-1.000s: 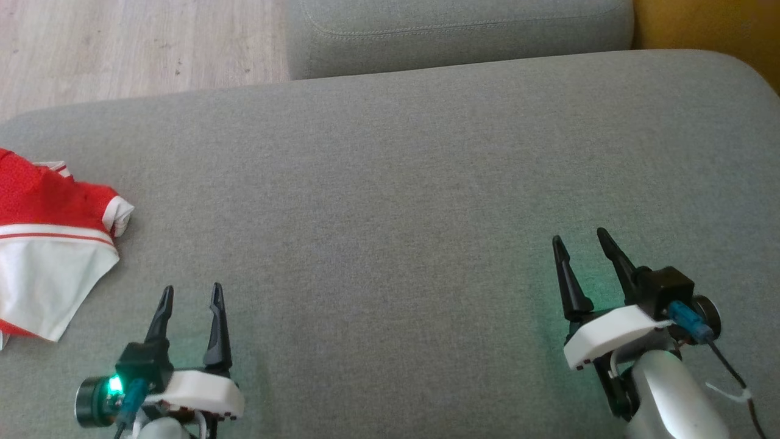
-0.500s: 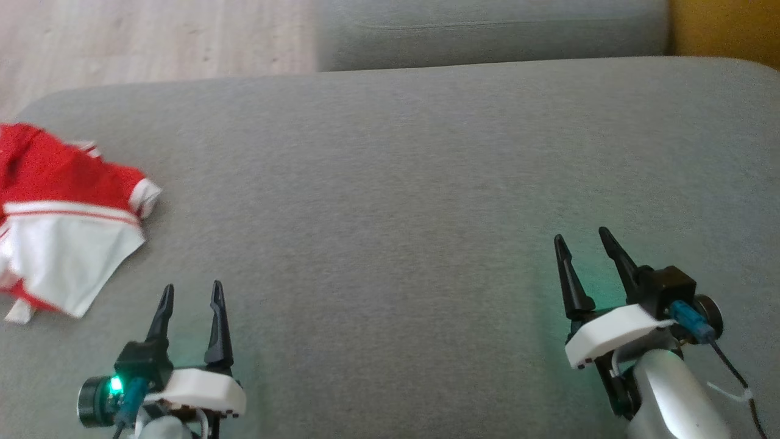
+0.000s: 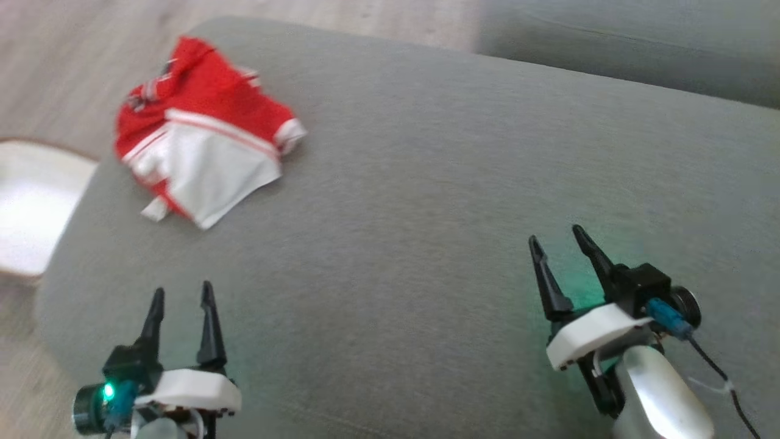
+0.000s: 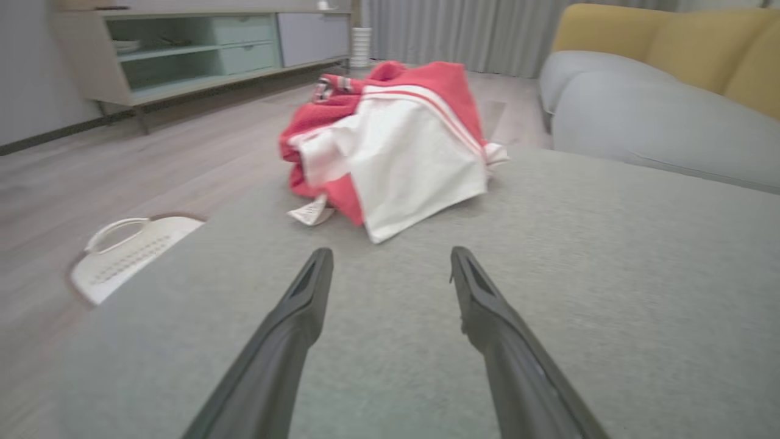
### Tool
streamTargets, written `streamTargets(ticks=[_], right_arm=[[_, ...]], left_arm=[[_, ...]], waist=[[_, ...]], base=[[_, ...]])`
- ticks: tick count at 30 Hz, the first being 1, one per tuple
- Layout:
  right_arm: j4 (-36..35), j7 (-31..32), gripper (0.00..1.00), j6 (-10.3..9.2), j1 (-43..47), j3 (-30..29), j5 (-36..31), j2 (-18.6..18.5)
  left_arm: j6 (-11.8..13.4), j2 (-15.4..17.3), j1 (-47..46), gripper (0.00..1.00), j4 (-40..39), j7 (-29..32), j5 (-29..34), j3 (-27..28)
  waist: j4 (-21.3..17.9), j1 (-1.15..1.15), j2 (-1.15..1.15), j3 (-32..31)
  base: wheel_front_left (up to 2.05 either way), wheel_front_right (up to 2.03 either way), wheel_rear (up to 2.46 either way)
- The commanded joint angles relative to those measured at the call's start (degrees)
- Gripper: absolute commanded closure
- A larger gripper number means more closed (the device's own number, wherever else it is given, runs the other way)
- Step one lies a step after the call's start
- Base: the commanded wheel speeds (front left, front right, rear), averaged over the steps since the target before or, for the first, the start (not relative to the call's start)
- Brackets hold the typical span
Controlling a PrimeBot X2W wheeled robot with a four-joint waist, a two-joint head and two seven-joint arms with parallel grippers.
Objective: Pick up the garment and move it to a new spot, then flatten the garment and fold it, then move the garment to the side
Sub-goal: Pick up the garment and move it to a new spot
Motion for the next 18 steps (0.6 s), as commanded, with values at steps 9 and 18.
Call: streamTargets(ticks=[9,18], right_arm=[[-0.8,-0.6,0.0,-0.04,-4.3,5.0,0.9,-0.2],[-1.6,-0.6,0.0,-0.04,-6.7,5.8,1.0,-2.8]], left_arm=[[-0.3,0.5,-0.1,0.0,-3.3,-0.7,-0.7,4.9],[-3.0,1.4,-9.3,0.0,-11.0,-0.7,-1.0,10.8]], waist=[[9.3,0.0,0.0,2.6],[7.8,0.0,0.0,8.6]], base=[[0.0,0.0,0.0],[0.0,0.0,0.0]])
